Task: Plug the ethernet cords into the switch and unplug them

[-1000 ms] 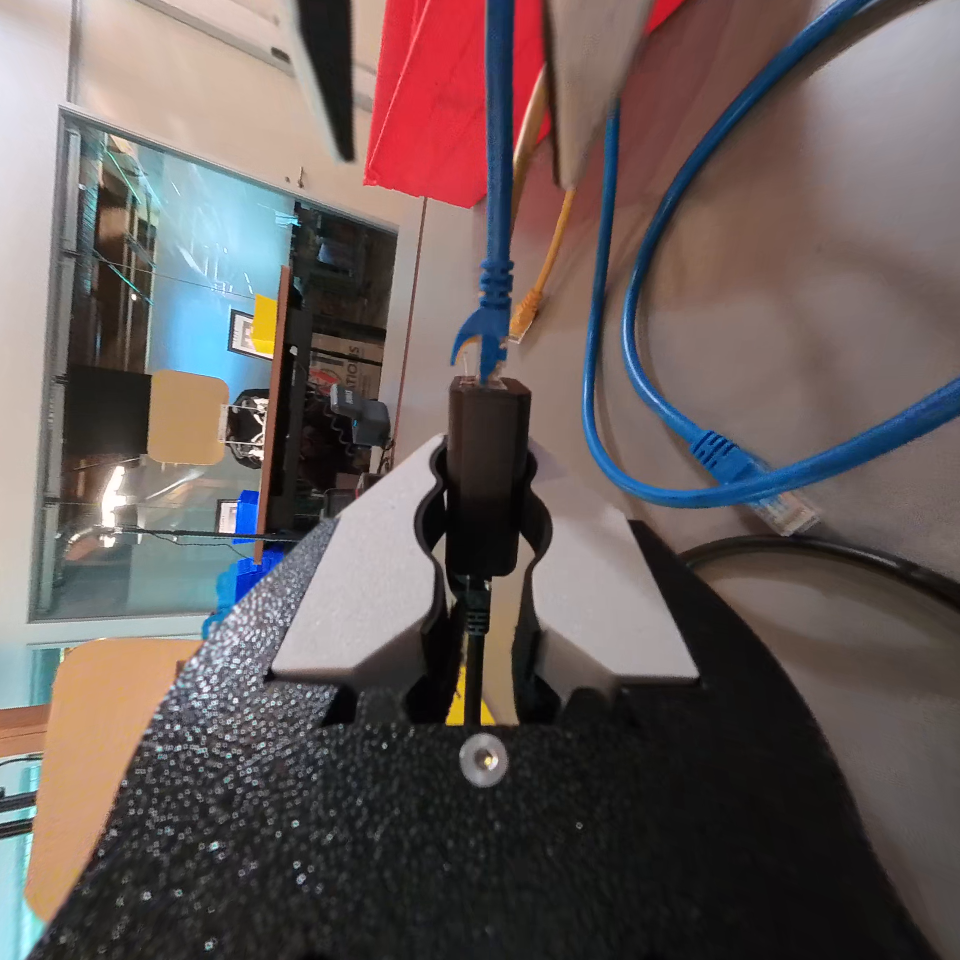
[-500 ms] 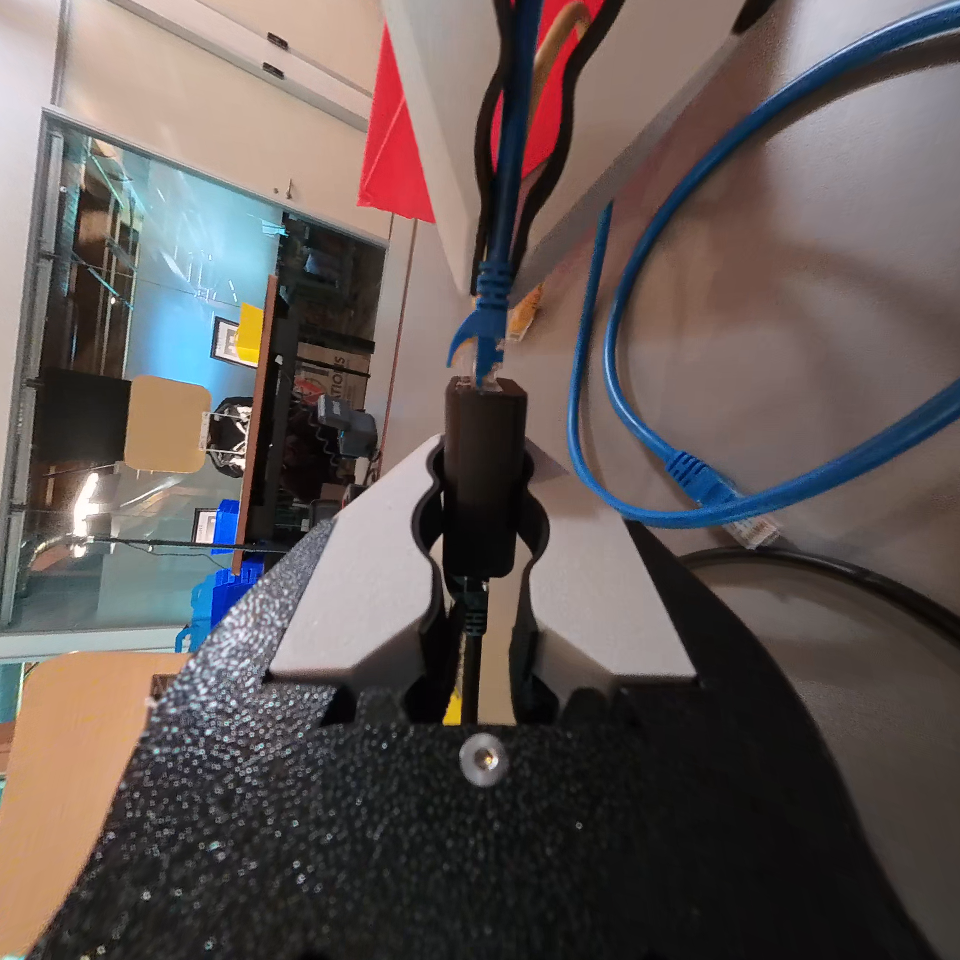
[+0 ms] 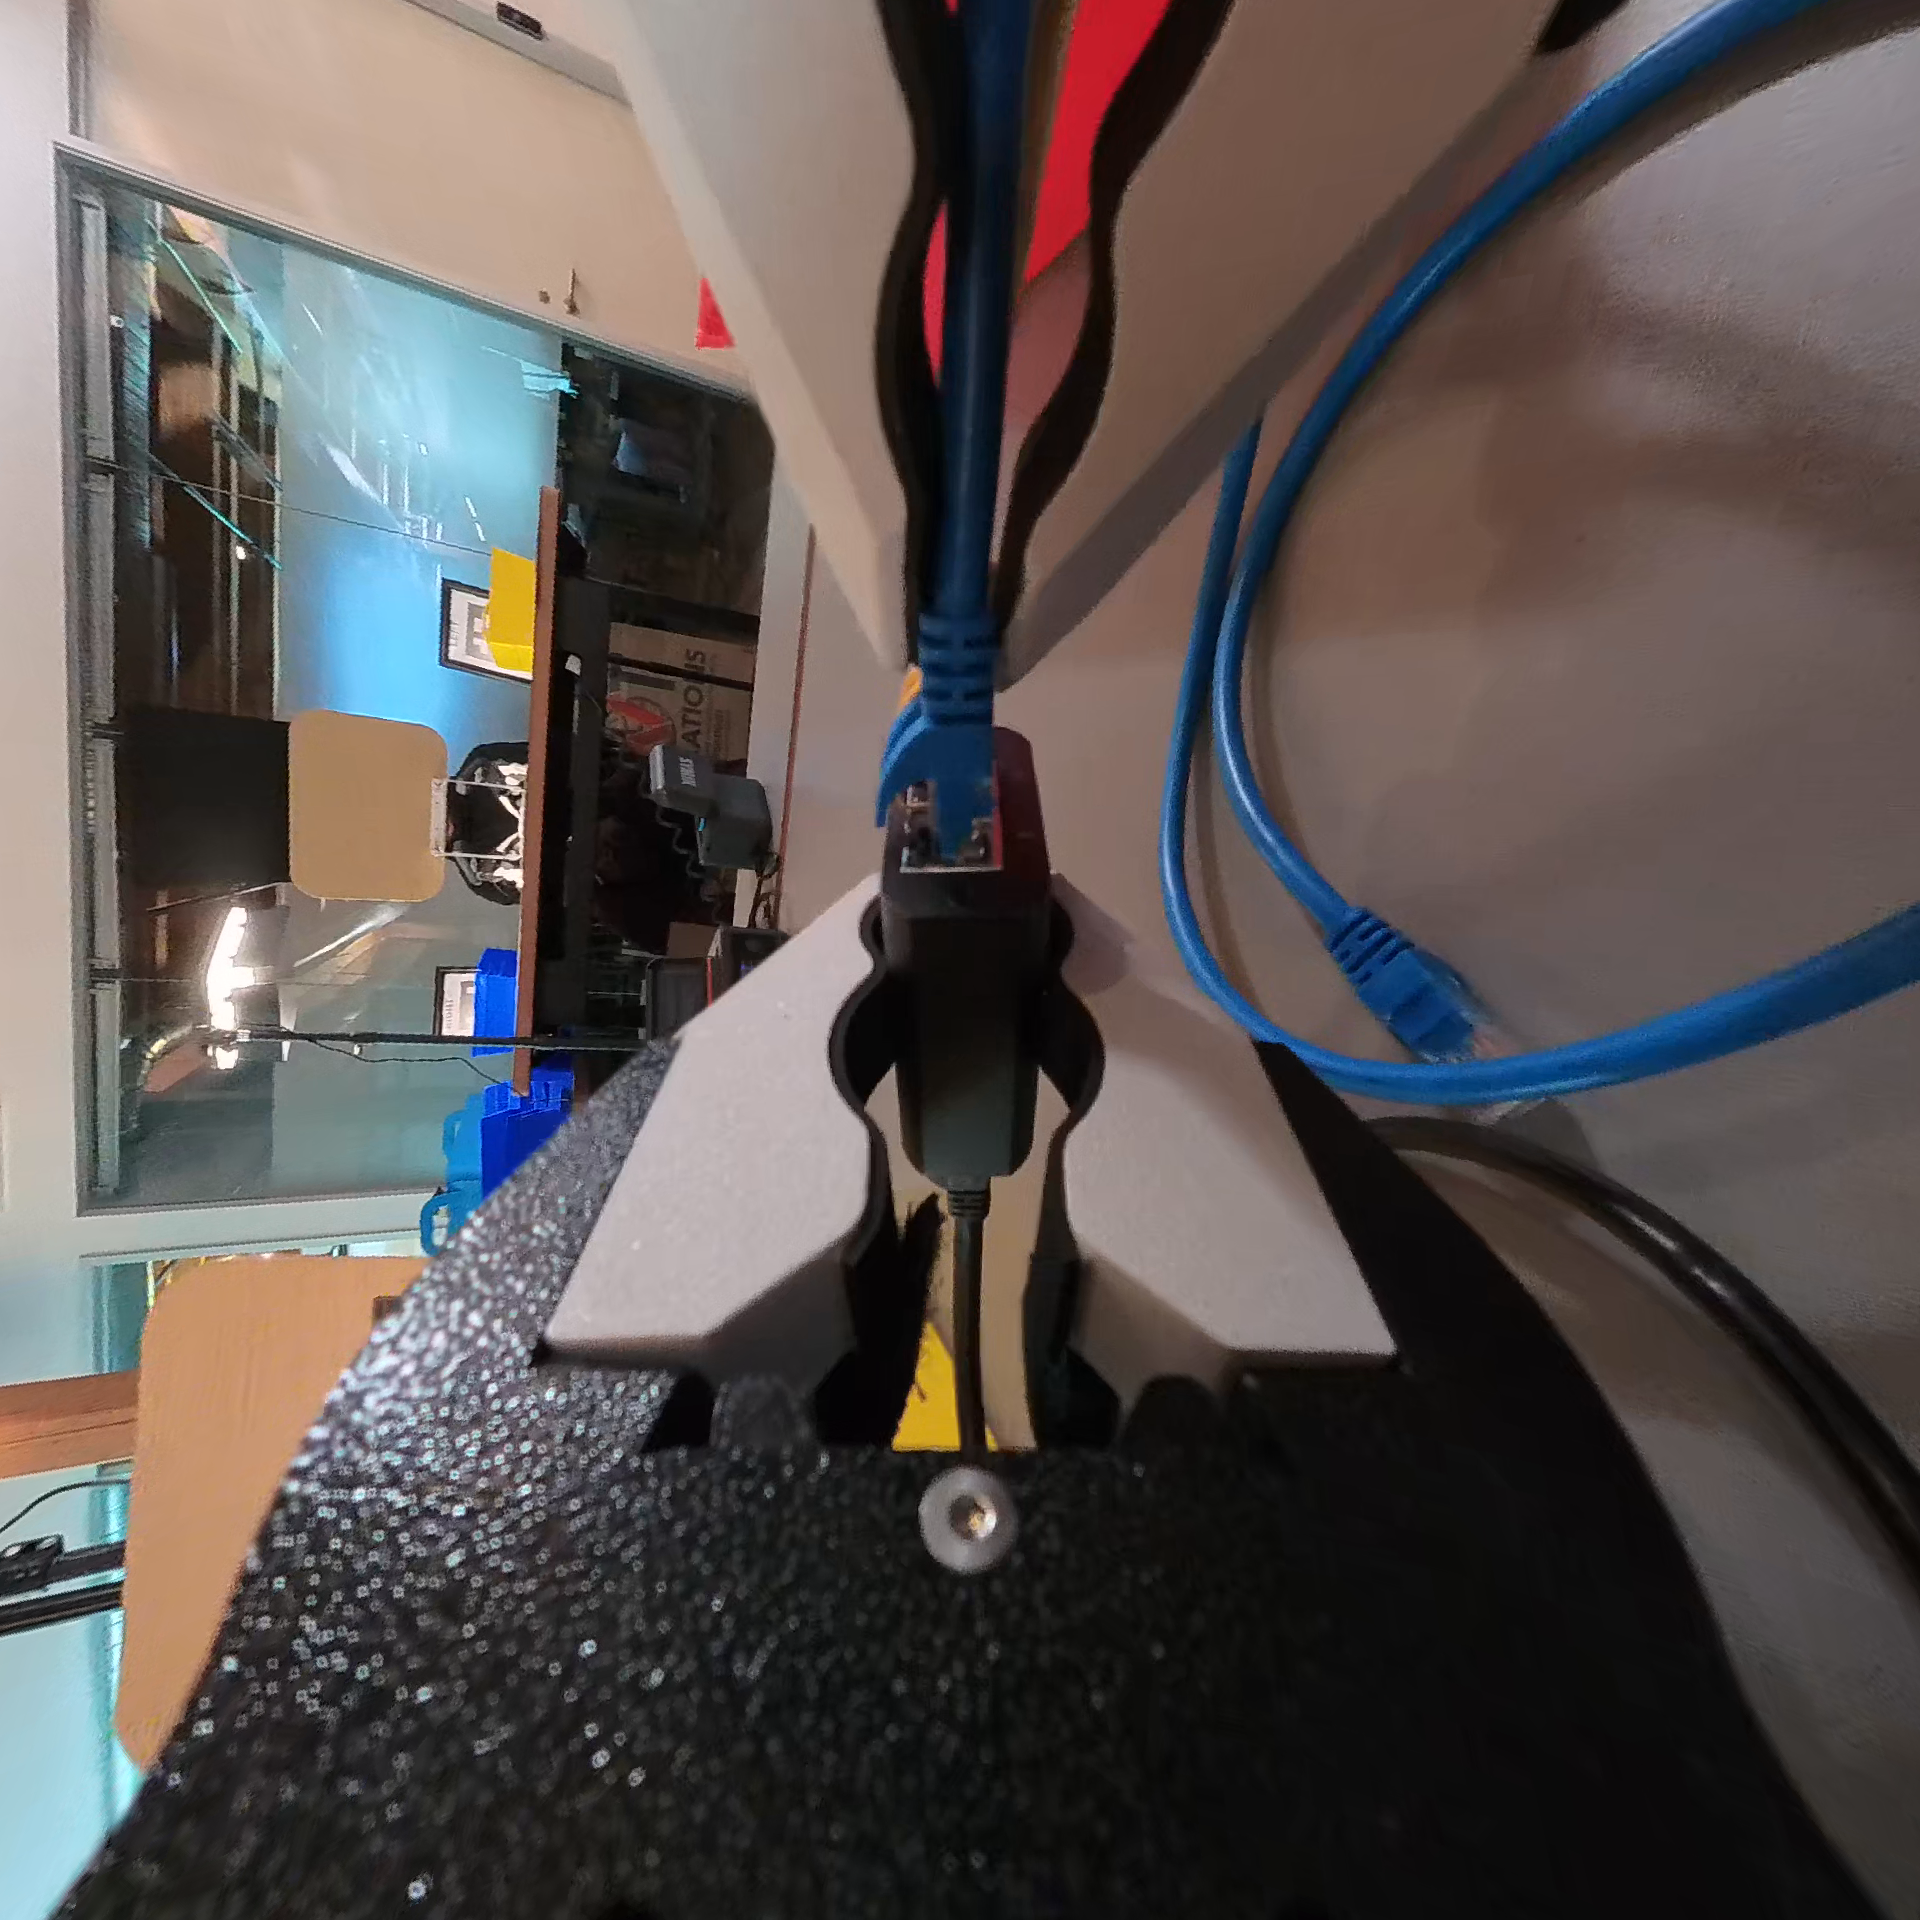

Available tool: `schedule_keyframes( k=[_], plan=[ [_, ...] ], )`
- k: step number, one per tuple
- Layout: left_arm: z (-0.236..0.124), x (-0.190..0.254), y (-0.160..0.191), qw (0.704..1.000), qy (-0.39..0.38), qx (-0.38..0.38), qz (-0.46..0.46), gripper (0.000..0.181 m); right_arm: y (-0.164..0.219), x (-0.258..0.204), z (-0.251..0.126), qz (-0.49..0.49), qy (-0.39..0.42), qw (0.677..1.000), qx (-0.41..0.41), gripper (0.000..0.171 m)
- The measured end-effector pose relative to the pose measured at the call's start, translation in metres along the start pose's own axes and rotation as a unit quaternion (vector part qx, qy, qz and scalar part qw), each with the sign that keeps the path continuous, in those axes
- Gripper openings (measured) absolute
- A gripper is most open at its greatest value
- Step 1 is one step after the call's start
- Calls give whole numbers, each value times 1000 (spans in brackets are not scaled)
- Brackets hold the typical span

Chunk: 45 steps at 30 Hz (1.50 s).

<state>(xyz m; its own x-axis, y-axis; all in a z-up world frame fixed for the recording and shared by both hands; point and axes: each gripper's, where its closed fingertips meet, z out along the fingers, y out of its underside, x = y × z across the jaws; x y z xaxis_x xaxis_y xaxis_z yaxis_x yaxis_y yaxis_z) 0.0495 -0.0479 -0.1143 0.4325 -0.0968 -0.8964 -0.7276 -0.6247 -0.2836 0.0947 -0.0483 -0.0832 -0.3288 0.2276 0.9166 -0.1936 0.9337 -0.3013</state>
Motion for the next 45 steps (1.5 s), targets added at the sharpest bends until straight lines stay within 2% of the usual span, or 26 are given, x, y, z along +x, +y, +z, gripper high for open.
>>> schedule_keyframes(
  k=[4, 7, 9, 13, 16, 20, 23, 27, 31, 32, 33, 36, 39, 42, 45],
  plan=[
    [9, 1, 4, 1000, 4, -3, -16, 21, 7, -4, 6, 20, -17, 1000, -10, 7],
    [11, -10, 14, 998, -26, -31, -42, 21, 1, 3, 1, 48, -6, 998, 26, 31],
    [9, -19, 24, 994, -35, -35, -98, 21, -3, 21, -7, 64, 40, 995, 58, 43],
    [-2, -48, 45, 969, -72, -24, -236, 21, -16, 71, -44, 91, 184, 965, 164, 43],
    [-15, -70, 44, 932, -87, 42, -349, 21, -15, 79, -54, 163, 177, 948, 208, 39],
    [-40, -90, 14, 869, -48, 219, -441, 21, -16, 69, -43, 306, 66, 917, 249, 34],
    [-54, -98, 0, 826, -18, 295, -479, 21, -25, 70, -46, 399, -3, 864, 307, 34],
    [-70, -107, -9, 743, 32, 389, -544, 21, -15, 99, -70, 505, -5, 765, 399, 32],
    [-83, -117, -10, 670, 67, 456, -583, 20, 2, 122, -88, 595, -30, 651, 470, 32],
    [-85, -117, -13, 658, 82, 467, -586, 20, 7, 122, -82, 614, -35, 642, 457, 32],
    [-86, -115, -17, 648, 101, 474, -587, 20, 10, 116, -71, 624, -45, 653, 427, 35],
    [-86, -104, -36, 623, 174, 486, -588, 21, 0, 87, -42, 609, -88, 711, 340, 43],
    [-86, -89, -57, 598, 246, 493, -582, 21, -16, 74, -31, 591, -102, 736, 314, 49],
    [-84, -76, -75, 600, 284, 486, -568, 21, -29, 61, -25, 581, -140, 745, 298, 49],
    [-83, -67, -86, 608, 299, 483, -555, 23, -38, 48, -23, 584, -181, 736, 290, 42]
  ],
)
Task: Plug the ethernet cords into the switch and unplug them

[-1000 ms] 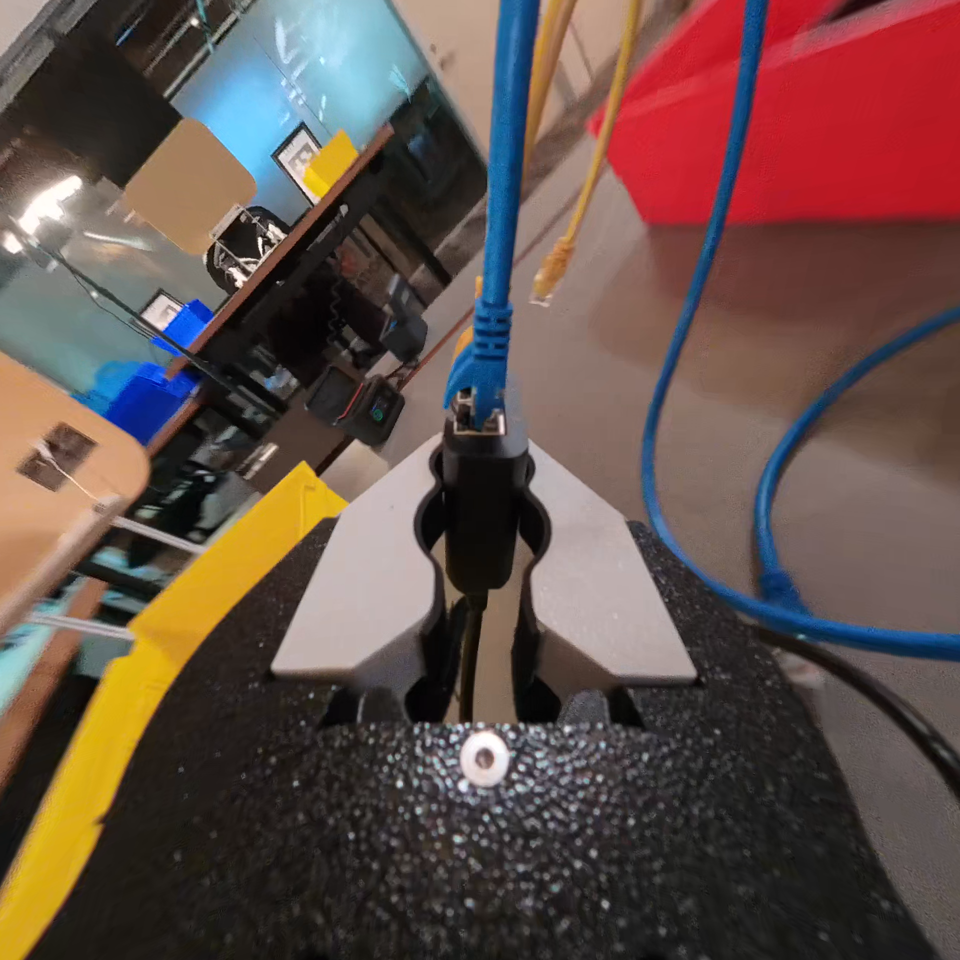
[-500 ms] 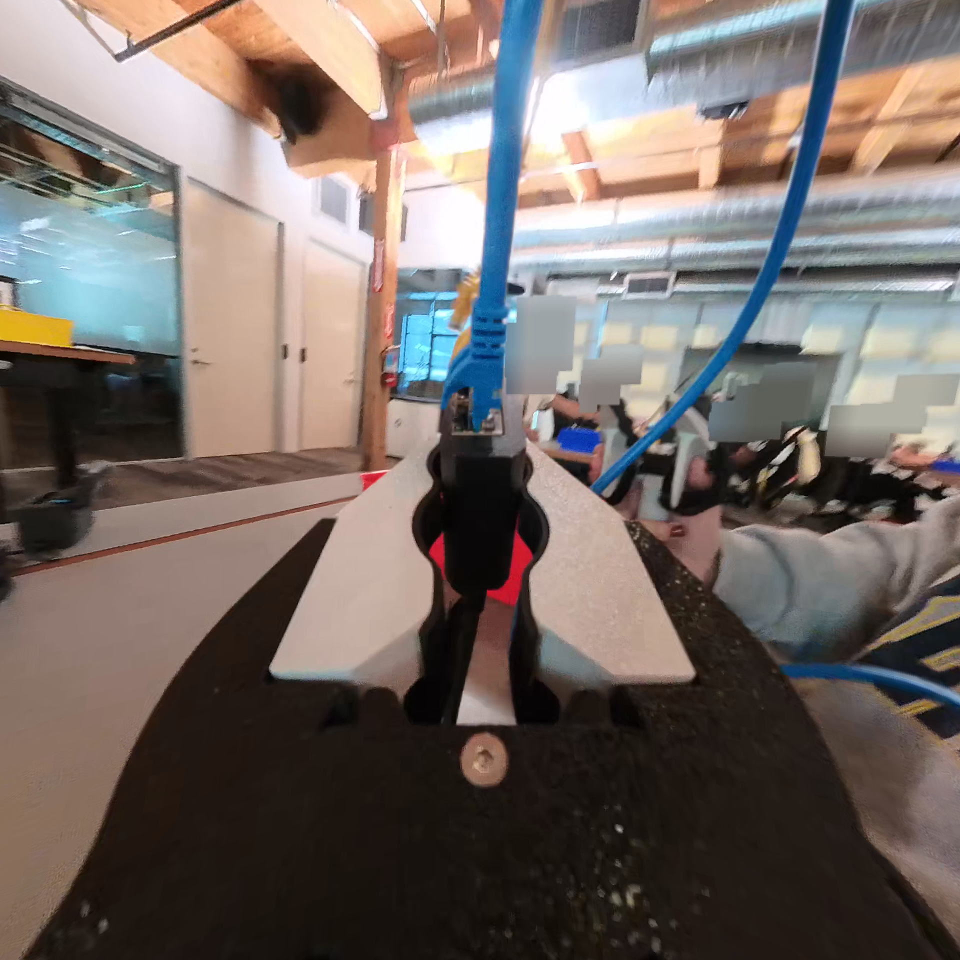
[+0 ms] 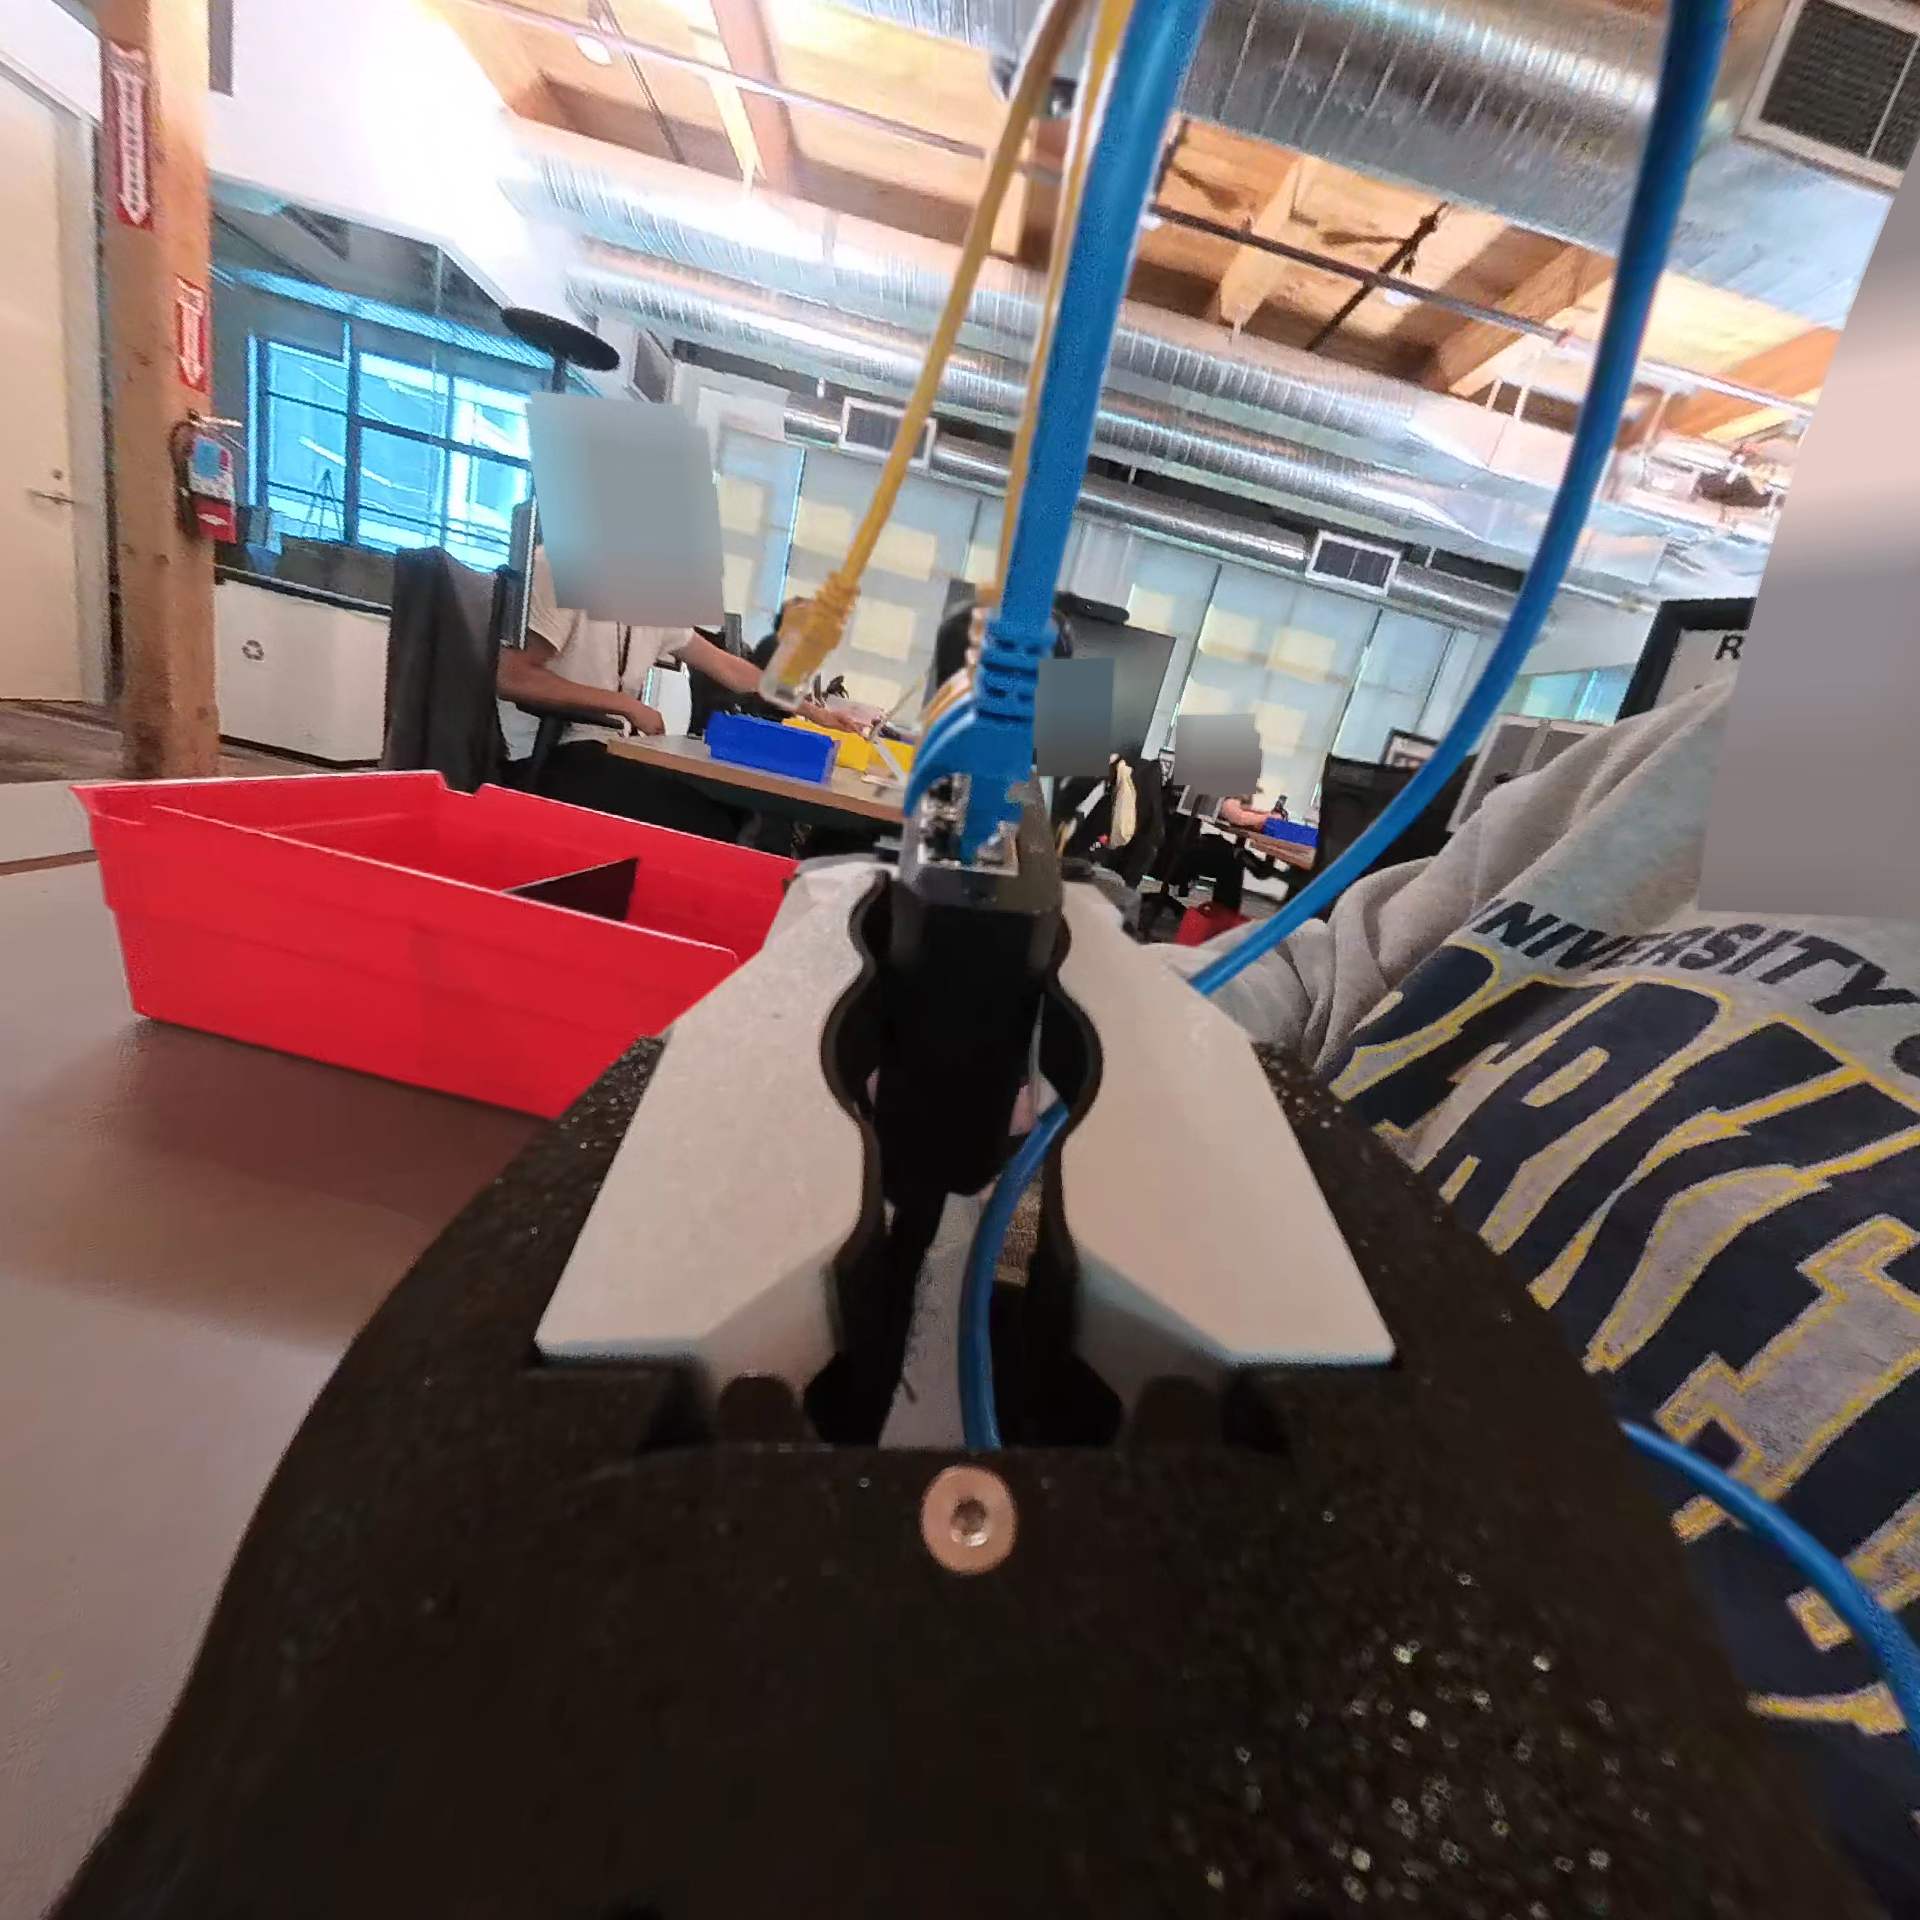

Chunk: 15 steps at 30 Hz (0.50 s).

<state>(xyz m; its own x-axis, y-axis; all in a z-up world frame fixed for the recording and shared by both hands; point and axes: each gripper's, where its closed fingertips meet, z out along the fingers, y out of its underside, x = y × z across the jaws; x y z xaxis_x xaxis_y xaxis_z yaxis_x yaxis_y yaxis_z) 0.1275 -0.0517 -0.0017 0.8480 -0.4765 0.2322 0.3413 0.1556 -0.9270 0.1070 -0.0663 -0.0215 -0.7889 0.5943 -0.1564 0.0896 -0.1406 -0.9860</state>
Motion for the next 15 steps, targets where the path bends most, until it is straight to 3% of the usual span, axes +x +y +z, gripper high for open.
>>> schedule_keyframes(
  k=[3, 9, 13, 15],
  plan=[
    [5, 0, 7, 1000, -1, -14, 0, 24, 2, -6, 1, 5, -18, 1000, 0, 25],
    [2, -3, -3, 1000, -2, 22, -23, 31, 7, -5, 2, -14, -13, 1000, -24, 21],
    [-18, -31, -27, 993, -87, 75, -25, 84, 5, 8, -1, -45, 33, 998, -24, 21],
    [-32, -46, -33, 986, -143, 81, -7, 96, -5, 19, -7, -74, 70, 995, -19, 21]
  ],
)
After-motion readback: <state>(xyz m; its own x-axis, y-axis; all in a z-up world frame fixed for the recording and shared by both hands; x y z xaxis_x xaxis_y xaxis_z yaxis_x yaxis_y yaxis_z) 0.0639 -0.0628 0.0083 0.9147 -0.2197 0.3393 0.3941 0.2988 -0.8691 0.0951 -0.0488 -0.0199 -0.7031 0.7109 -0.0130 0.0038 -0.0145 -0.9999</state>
